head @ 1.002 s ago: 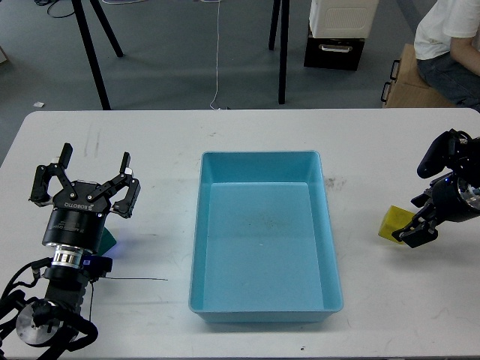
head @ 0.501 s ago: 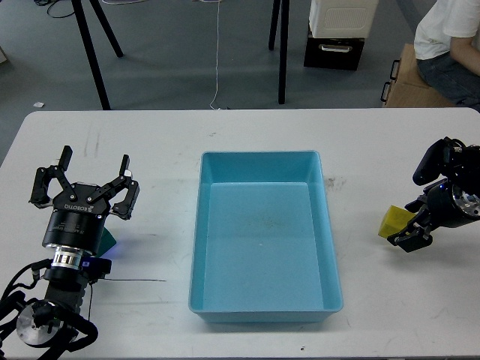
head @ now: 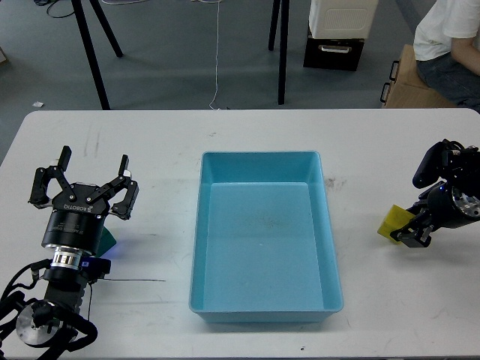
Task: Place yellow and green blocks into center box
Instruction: 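Carry the yellow cube into the blue tray and lower it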
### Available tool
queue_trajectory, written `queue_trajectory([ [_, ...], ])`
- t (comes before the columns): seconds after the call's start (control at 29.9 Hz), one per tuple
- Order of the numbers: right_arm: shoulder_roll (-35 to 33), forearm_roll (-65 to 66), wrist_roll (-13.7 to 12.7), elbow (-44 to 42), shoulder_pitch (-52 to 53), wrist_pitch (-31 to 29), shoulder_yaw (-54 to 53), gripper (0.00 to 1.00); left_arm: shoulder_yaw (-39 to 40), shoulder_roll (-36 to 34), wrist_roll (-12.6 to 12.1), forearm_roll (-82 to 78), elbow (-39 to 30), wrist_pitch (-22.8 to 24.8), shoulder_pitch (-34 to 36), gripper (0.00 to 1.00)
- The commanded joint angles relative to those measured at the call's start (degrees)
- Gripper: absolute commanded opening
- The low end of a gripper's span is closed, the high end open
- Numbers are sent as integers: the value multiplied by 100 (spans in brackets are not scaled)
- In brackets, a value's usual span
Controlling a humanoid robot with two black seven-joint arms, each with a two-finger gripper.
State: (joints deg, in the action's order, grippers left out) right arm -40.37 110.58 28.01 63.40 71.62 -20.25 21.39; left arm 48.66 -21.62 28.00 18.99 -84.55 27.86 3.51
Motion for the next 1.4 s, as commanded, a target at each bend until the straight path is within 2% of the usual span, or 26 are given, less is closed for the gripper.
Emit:
queue_trajectory([
  [0.0, 2, -19, -1, 68, 544, 12, -47, 21, 3, 0, 0, 0, -1, -9, 0, 100],
  [0.13, -50, -63, -1, 287, 1265, 3, -126, 19, 3, 0, 0, 0, -1, -9, 9, 100],
  [0.33, 81, -159, -1, 1051, 2057, -41, -548, 19, 12, -9, 0, 0, -1, -18, 9, 100],
  [0.6, 1354, -582, -1, 1079, 2647, -67, -12, 19, 55, -53, 0, -18, 87, -18, 44, 100],
  [0.8, 2479, -582, -1, 693, 2411, -67, 594, 20, 257, -79, 0, -9, 96, -26, 62, 100],
  [1.0, 2973, -590, -1, 297, 1944, -67, 647, 21, 346, -79, 0, -9, 96, -26, 62, 100],
  [1.27, 3281, -626, -1, -81, 1487, -67, 639, 31, 346, -79, 0, -9, 96, -35, 79, 100],
  [1.3, 3289, -626, -1, -90, 1469, -67, 639, 37, 346, -79, 0, -9, 96, -35, 79, 100],
  [1.37, 3289, -678, -1, -143, 1469, -67, 595, 62, 346, -79, 0, -9, 96, -35, 79, 100],
])
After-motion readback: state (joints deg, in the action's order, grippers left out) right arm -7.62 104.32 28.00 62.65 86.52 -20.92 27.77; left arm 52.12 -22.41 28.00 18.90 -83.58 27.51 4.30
